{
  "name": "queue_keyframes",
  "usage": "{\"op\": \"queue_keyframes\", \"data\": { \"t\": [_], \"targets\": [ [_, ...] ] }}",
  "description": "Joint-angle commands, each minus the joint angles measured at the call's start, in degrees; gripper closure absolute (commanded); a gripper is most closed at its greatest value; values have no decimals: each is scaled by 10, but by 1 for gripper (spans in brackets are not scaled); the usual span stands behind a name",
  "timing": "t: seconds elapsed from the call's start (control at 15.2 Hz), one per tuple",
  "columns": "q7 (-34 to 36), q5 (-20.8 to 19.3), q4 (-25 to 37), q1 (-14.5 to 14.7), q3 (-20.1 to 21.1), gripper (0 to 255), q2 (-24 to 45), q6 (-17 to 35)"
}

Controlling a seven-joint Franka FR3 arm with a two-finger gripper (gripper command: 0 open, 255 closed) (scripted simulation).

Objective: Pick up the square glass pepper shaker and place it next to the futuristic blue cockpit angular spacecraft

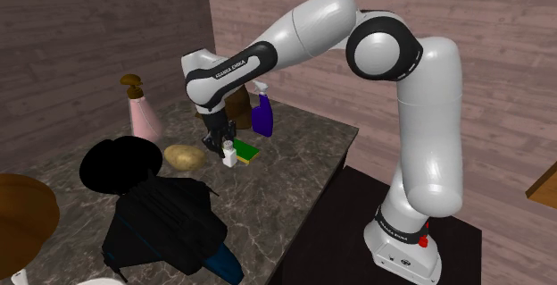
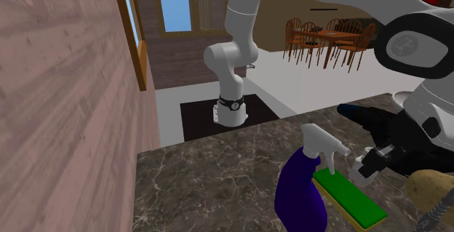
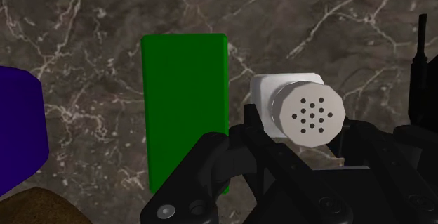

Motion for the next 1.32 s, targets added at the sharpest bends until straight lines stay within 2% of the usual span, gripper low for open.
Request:
{"op": "queue_keyframes", "data": {
  "t": [0.0, 0.07, 0.13, 0.46, 0.73, 1.25],
  "targets": [
    [0, 0, 0, 0, 0, 255, 0, 0],
    [0, 0, 0, 0, 0, 255, 0, 0],
    [0, 0, 0, 0, 0, 0, 0, 0],
    [0, 0, 0, 0, 0, 0, 0, 0],
    [0, 0, 65, 0, 0, 0, -6, -71],
    [0, 0, 65, 0, 0, 0, -6, -71]
  ]
}}
